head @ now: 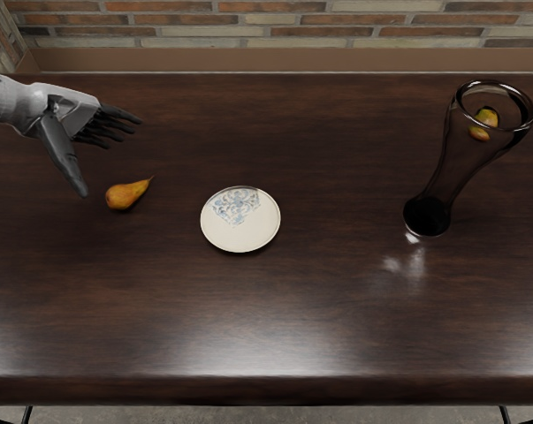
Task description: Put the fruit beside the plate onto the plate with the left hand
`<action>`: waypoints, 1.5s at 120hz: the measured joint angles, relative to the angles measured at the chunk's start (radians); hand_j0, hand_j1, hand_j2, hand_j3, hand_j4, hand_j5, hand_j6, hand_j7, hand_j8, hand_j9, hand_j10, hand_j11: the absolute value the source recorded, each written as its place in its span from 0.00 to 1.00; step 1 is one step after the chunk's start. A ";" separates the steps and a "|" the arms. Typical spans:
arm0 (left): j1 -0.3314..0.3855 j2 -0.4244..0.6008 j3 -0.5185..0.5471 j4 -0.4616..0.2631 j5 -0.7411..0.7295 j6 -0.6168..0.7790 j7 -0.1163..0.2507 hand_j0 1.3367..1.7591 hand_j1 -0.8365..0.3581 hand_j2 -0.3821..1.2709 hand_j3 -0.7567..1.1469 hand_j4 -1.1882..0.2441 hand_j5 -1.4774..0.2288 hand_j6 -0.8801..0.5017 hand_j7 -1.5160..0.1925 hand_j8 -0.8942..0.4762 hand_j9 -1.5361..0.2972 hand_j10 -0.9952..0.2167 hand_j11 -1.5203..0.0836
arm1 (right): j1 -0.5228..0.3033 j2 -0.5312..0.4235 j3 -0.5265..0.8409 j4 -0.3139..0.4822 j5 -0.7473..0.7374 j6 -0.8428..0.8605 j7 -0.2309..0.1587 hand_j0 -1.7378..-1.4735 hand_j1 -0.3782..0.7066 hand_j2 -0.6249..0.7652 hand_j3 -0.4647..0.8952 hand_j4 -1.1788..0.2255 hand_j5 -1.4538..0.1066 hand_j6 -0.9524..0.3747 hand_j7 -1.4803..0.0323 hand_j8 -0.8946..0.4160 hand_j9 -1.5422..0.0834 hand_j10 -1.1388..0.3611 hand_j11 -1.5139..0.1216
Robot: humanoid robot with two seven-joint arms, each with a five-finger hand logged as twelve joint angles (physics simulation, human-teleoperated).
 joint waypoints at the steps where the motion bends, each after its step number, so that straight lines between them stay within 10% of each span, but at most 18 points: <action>1: 0.000 0.000 0.000 0.000 0.000 0.000 0.000 0.76 0.97 0.23 0.40 0.81 0.85 0.62 0.87 0.63 0.82 0.80 0.93 | 0.001 0.000 0.000 0.000 0.000 0.001 0.000 0.30 0.03 0.45 0.34 0.84 0.93 0.72 0.98 0.68 0.95 0.76 0.93; 46: -0.028 -0.019 0.044 0.056 0.012 -0.003 0.001 0.76 0.97 0.23 0.40 0.81 0.85 0.62 0.87 0.63 0.82 0.80 0.93 | -0.036 0.000 -0.004 -0.007 0.000 0.004 0.000 0.30 0.03 0.45 0.34 0.84 0.93 0.72 0.98 0.68 0.95 0.76 0.93; 66: -0.224 -0.473 0.491 0.120 -0.184 -0.003 -0.003 0.76 0.97 0.23 0.40 0.81 0.85 0.62 0.87 0.63 0.82 0.80 0.93 | -0.038 0.000 -0.005 -0.008 0.000 0.005 0.000 0.30 0.03 0.45 0.34 0.84 0.93 0.72 0.98 0.68 0.95 0.76 0.93; 85: -0.223 -0.543 0.706 0.098 -0.342 0.082 0.089 0.76 0.96 0.23 0.40 0.81 0.84 0.62 0.87 0.63 0.82 0.80 0.92 | -0.039 0.000 -0.005 -0.008 0.000 0.005 0.000 0.30 0.03 0.45 0.34 0.84 0.93 0.72 0.98 0.68 0.95 0.76 0.93; 110: -0.215 -0.545 0.652 -0.035 -0.450 0.497 0.160 0.76 0.96 0.23 0.40 0.81 0.84 0.61 0.86 0.63 0.82 0.80 0.92 | -0.039 0.000 -0.005 -0.008 0.000 0.005 0.000 0.30 0.03 0.45 0.34 0.84 0.93 0.72 0.98 0.68 0.95 0.76 0.93; 180: -0.032 -0.678 0.494 -0.094 -0.442 0.876 0.228 0.76 0.96 0.23 0.40 0.81 0.84 0.61 0.86 0.63 0.82 0.80 0.92 | -0.039 0.000 -0.005 -0.008 0.000 0.005 0.000 0.30 0.03 0.45 0.34 0.84 0.93 0.72 0.98 0.68 0.95 0.76 0.93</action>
